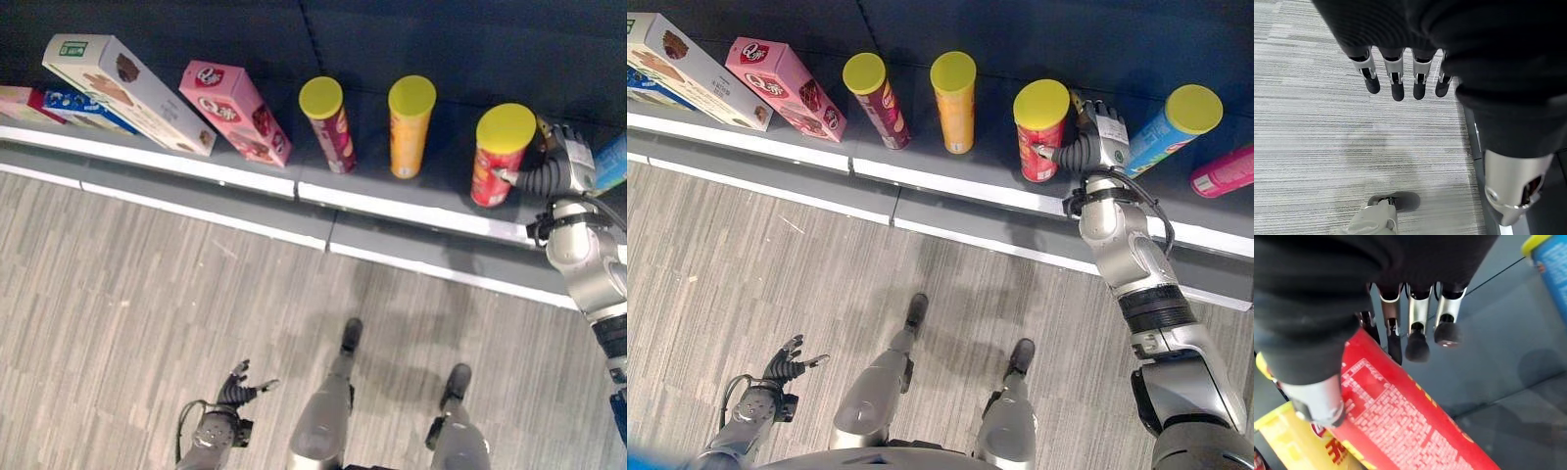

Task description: Put the goods on the table back onto the shelves and tidy them up.

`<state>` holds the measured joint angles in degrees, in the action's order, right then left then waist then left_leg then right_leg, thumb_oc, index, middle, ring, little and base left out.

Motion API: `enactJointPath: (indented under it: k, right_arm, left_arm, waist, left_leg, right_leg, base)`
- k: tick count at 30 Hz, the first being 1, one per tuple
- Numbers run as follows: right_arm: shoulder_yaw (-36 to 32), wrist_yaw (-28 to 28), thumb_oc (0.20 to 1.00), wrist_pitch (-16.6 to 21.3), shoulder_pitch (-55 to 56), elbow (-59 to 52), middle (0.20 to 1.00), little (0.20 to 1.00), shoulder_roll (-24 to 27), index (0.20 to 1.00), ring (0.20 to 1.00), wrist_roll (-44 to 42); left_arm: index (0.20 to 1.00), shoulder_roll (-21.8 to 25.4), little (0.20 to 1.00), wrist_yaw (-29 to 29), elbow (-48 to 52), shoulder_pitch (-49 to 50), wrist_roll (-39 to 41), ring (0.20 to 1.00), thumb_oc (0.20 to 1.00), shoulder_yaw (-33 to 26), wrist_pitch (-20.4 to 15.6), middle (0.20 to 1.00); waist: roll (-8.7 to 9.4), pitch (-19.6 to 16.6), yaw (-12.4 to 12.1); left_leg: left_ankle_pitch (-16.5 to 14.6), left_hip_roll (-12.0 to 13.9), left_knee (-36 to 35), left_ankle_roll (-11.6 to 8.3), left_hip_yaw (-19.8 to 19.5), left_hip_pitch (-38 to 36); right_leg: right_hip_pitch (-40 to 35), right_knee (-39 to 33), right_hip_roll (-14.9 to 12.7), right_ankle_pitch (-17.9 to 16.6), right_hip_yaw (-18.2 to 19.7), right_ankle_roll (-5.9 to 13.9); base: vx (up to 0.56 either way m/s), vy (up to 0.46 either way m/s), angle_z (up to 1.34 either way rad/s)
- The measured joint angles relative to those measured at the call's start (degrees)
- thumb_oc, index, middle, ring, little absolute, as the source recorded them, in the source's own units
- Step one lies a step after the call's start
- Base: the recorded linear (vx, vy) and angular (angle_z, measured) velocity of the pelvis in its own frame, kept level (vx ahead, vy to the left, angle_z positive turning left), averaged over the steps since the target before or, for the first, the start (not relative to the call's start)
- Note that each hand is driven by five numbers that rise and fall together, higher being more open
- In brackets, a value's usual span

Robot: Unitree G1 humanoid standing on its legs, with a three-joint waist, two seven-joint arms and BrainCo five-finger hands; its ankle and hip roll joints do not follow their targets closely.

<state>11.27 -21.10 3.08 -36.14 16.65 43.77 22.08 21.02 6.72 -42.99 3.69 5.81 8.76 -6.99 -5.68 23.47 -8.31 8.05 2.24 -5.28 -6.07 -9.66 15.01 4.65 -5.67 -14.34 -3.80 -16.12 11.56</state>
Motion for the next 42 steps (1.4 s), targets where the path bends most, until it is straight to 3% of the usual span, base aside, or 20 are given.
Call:
enactJointPath:
  k: [11,17,42]
  right_arm:
    - [0.00,-1.77,0.200,-0.11,-1.05,0.07,0.200,0.200,-1.14,0.200,0.200,-2.43]
    - [-0.10,-2.11,0.200,-0.39,-0.76,0.07,0.200,0.200,-4.70,0.200,0.200,-3.04]
    - [-0.06,-3.50,0.200,-1.55,-1.06,4.72,0.200,0.200,-4.32,0.200,0.200,-3.61]
  left_arm:
    - [1.000,0.00,1.000,0.98,0.09,0.01,0.09,1.000,1.000,0.04,0.01,1.000]
    - [1.000,-0.05,1.000,1.10,0.09,-0.01,0.11,1.000,1.000,0.09,0.03,1.000]
    - [1.000,-0.04,1.000,1.62,0.13,0.01,0.11,1.000,1.000,0.45,0.03,1.000]
  waist:
    - [-0.69,-0.43,-0.16]
    - [-0.82,-0.51,-0.06]
    - [-0.97,-0.61,0.04]
  left_leg:
    - [0.36,-0.38,0.00,0.13,-0.77,0.54]
    - [0.48,-0.51,0.01,0.28,-0.83,0.64]
    - [0.62,-0.83,0.00,0.45,-0.95,0.96]
  right_leg:
    - [-0.06,0.00,-0.20,0.00,-0.84,0.00]
    - [-0.03,0.00,-0.32,0.00,-0.95,0.00]
    - [0.12,0.00,-0.86,-0.05,-1.19,0.07]
  base:
    - [0.01,0.001,0.03]
    - [0.00,0.000,0.00]
    - [0.00,0.000,0.00]
